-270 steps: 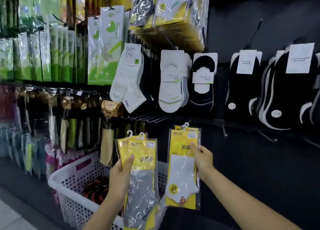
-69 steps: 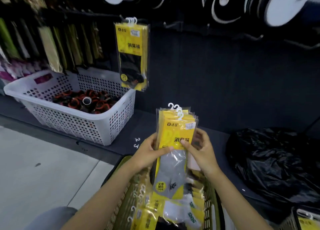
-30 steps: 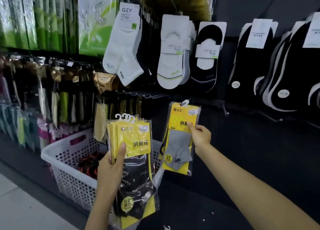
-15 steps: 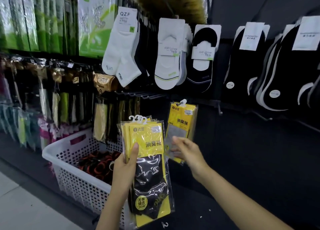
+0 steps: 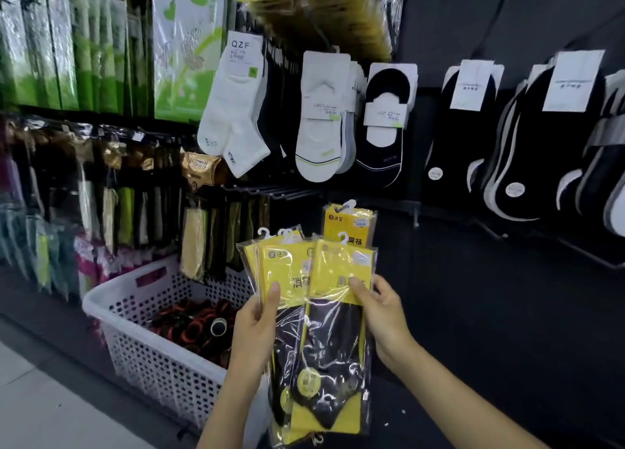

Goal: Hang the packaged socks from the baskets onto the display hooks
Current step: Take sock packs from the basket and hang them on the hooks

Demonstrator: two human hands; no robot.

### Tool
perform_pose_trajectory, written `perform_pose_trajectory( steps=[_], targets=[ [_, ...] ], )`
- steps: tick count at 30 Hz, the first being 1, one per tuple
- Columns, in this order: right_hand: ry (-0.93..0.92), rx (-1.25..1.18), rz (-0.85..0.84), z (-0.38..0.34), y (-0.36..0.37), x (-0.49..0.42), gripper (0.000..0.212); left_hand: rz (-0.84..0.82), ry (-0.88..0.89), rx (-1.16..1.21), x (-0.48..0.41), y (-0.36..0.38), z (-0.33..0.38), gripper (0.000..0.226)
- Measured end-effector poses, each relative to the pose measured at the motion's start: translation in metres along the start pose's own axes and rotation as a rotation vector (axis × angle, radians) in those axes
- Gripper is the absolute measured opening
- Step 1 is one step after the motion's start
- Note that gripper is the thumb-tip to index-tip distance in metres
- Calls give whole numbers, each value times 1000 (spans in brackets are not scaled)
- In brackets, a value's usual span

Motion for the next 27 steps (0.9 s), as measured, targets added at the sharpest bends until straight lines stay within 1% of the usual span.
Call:
perform_pose_trajectory(
  steps=[1, 4, 8, 14, 21, 22, 24, 25, 27],
  targets=[
    [-11, -2, 44, -3, -6, -5, 12, 24, 8, -19, -2, -4, -1, 48],
    [-52, 26, 134, -13, -19, -22, 12, 85, 75, -102, -8, -15, -3, 48],
    [-134, 72, 125, -31, -11, -39, 10, 139, 172, -200, -16, -30, -3, 47],
    [-231, 149, 71, -39, 22, -60, 9, 205, 156, -214, -24, -42, -9, 45],
    [-66, 74, 215, -7, 22, -95, 7, 197, 128, -176, -29, -47, -17, 40],
    [-17, 71, 240, 0, 20, -100, 13, 202, 115, -160, -30, -47, -18, 40],
    [84, 69, 316, 14, 12, -108, 30, 208, 89, -134, -31, -48, -20, 41],
    [123, 74, 358, 21, 5, -112, 35, 198, 80, -127, -30, -47, -21, 41],
    [165, 100, 430, 33, -9, -114, 33, 163, 75, -120, -28, -43, -20, 41]
  ],
)
Point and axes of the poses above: each hand's wrist, its own x-axis away from the middle knuckle, its own y-axis out of the palm, z = x × y, the point moved 8 cm from there along -x, towards the middle knuckle, and after that the axes turned 12 degrees about z, right-handed, at the moved point
